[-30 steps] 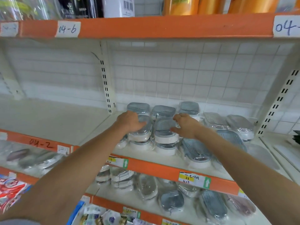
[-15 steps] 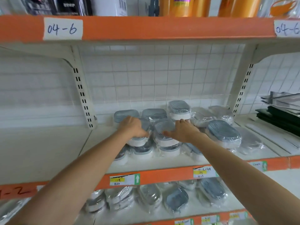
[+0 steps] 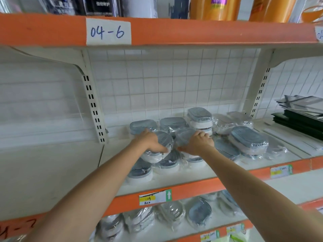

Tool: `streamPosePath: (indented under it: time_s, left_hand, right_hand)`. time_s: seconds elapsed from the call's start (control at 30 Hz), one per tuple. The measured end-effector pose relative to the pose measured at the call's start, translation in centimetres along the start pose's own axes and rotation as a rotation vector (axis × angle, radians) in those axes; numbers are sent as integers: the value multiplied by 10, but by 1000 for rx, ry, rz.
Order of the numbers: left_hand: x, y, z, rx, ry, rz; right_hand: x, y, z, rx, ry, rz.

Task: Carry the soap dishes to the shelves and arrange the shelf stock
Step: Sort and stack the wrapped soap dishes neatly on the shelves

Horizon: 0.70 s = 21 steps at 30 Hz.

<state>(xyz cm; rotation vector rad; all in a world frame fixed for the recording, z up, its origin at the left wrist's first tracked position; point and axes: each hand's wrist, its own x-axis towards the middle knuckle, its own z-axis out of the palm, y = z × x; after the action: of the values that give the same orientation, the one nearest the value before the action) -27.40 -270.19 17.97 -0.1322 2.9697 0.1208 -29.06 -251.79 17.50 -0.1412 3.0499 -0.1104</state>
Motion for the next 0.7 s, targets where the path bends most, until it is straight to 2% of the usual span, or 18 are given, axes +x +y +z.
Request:
streamPosePath:
  time_s: [0.17, 0.4, 0.7]
  left_hand:
    - [-6, 4, 11, 34, 92, -56]
    - [-27, 10, 8, -33, 191, -82]
    - [-67, 51, 9, -40, 217, -131]
  right_hand:
    - [2, -2, 2, 81, 12, 32]
    - [-7, 11, -3, 198, 62, -44]
    - [-41, 63, -10, 178, 111, -174]
